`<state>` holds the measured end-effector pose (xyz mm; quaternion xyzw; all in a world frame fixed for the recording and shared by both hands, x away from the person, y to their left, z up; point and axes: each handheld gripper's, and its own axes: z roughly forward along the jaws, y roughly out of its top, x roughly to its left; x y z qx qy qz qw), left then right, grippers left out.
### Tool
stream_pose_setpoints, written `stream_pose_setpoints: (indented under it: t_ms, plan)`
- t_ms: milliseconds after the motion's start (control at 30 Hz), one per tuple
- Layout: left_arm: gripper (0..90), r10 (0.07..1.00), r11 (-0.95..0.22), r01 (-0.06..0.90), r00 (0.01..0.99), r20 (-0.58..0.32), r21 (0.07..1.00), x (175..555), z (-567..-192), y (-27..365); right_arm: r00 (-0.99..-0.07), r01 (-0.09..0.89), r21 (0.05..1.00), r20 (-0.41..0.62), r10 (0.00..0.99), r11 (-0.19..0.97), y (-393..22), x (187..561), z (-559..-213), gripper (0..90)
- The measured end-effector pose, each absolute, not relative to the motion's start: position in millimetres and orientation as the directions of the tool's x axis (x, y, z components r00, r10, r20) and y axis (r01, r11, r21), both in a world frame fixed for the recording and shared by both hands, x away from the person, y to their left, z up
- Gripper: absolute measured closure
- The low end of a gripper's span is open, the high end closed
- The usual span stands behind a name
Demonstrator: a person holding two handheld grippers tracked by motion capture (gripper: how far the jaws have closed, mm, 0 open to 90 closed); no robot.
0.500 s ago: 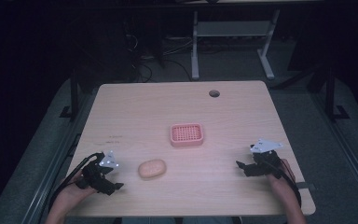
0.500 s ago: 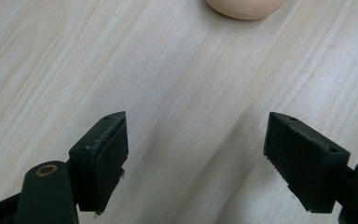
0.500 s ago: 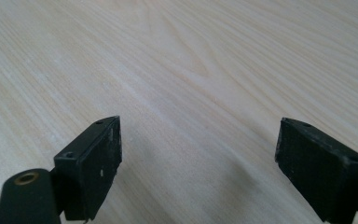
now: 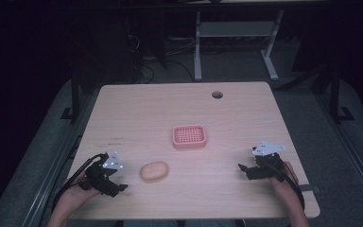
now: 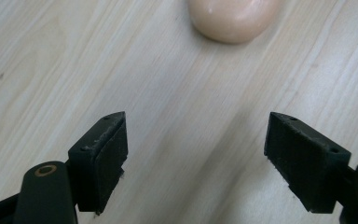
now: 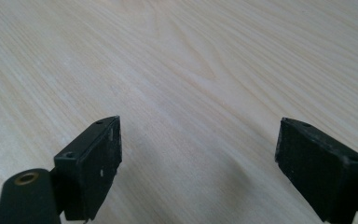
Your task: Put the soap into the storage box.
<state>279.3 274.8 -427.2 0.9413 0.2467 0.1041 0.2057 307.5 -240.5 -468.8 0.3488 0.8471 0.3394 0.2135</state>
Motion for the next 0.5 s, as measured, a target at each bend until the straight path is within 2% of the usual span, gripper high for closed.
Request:
stream_pose_setpoints:
  t_ms: [500]
  plan:
    - [20.9,0.46,-0.827,0.386,0.883,0.097,0.409,282,-428,250,-0.67,0.433,0.73,-0.131,0.73,0.529,-242,307,-467,13.9]
